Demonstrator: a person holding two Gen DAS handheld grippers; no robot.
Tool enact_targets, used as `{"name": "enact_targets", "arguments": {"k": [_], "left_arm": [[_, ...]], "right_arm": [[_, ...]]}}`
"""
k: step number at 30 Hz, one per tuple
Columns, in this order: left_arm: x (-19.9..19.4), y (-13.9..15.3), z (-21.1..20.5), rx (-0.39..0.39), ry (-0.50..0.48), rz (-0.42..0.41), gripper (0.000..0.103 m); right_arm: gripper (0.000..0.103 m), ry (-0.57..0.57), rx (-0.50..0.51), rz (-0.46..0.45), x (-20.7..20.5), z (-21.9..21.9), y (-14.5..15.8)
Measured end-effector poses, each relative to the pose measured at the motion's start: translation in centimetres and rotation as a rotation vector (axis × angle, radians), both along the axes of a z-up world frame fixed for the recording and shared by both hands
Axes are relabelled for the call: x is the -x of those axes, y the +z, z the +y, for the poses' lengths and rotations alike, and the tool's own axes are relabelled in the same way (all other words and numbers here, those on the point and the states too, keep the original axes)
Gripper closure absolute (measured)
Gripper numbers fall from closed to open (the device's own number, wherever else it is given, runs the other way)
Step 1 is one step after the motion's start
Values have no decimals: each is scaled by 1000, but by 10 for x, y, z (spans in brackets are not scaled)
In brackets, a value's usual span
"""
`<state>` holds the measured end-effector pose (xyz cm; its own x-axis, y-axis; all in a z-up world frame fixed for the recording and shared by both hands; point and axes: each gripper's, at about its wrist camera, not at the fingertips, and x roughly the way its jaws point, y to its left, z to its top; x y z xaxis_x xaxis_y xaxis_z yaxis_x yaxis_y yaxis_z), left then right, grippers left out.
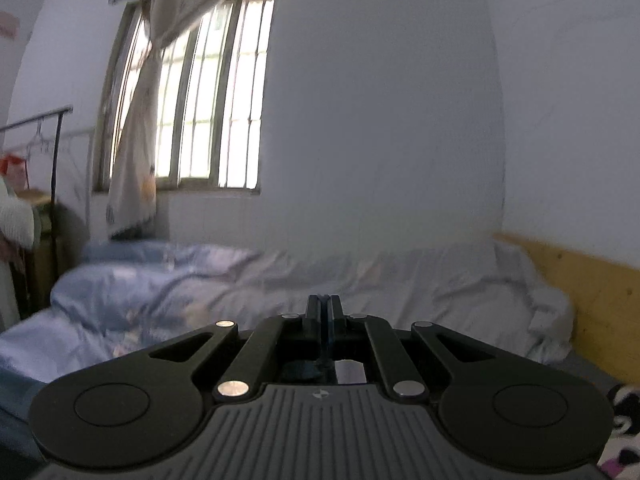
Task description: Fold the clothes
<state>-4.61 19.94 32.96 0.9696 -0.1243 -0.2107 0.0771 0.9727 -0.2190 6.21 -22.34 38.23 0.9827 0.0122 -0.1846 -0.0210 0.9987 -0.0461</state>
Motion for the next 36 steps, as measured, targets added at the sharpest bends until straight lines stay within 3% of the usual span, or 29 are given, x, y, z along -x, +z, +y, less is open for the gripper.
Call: {"name": "enact_targets", "arguments": {"k": [3, 6, 7, 8, 10, 14, 20, 24, 27, 31, 36], "left_arm": [[-6, -31, -11, -50, 3, 63, 101], [-4, -61, -14, -75, 2, 128, 85], [-1, -68, -14, -74, 2, 138, 78], [2, -75, -13, -64, 1, 143, 75], [11, -85, -9, -33, 5, 137, 52], [39, -96, -6, 6, 3, 133, 43], [100, -106, -20, 11, -63, 113, 39], [146, -85, -28, -11, -100, 50, 37], [179, -66, -33, -29, -126, -2, 31], [213, -49, -48, -44, -184, -41, 22], [226, -91, -104, -69, -341, 82, 21]], "right_arm": [[100, 36, 18, 94, -12, 20, -39], [95, 82, 59, 173, -12, 31, -75], [85, 91, 72, 189, -9, 33, -86], [65, 96, 75, 193, -5, 34, -94], [50, 107, 68, 199, 5, 32, -105], [48, 123, 45, 215, 33, 24, -116], [48, 285, 69, 175, 144, 7, -117], [48, 473, 72, 224, 228, -5, -104], [48, 561, 21, 155, 292, -27, -72], [26, 556, -46, 35, 348, -60, -43], [26, 448, -205, 20, 367, -89, -58]]}}
